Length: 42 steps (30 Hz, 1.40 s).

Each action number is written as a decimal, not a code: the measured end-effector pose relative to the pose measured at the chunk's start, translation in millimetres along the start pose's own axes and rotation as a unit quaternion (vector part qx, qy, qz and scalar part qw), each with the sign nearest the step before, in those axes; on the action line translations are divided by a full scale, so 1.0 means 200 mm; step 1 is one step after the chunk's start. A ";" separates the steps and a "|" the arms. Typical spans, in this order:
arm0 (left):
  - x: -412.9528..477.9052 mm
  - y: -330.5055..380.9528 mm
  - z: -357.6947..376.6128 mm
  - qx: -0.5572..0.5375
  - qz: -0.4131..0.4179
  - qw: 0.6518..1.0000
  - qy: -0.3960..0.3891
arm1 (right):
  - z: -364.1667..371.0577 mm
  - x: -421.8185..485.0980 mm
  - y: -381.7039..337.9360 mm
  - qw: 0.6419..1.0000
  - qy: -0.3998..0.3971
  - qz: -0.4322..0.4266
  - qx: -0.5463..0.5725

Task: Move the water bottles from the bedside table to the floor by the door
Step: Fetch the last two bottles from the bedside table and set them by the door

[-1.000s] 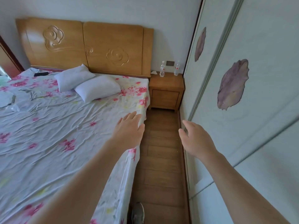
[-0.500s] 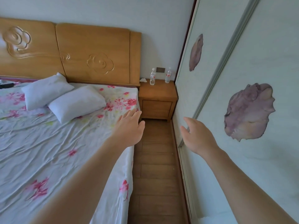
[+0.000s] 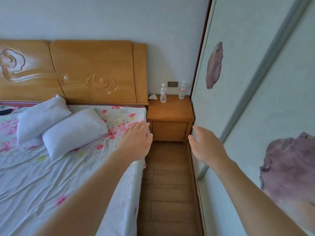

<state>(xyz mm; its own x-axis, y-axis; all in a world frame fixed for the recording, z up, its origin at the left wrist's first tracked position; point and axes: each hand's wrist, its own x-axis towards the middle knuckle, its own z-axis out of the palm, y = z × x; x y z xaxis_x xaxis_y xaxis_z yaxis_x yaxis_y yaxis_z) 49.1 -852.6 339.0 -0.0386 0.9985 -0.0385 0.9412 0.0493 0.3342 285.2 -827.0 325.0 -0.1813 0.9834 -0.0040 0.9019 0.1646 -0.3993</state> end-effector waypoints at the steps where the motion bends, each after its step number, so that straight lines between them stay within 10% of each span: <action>1: 0.08 0.01 -0.01 0.000 -0.005 1.000 0.008 | -0.02 0.08 0.01 1.000 -0.001 -0.009 -0.006; 42: 3.04 -0.14 0.02 0.009 0.013 1.000 -0.007 | 0.07 2.96 0.33 0.998 -0.016 0.021 -0.059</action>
<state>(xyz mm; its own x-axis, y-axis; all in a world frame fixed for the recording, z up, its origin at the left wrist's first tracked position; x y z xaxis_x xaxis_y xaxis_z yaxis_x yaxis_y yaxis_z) -0.1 -247.2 302.8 -0.0090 0.9990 -0.0427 0.9475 0.0221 0.3189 232.7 -234.3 283.4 -0.1532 0.9870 -0.0478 0.9483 0.1333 -0.2879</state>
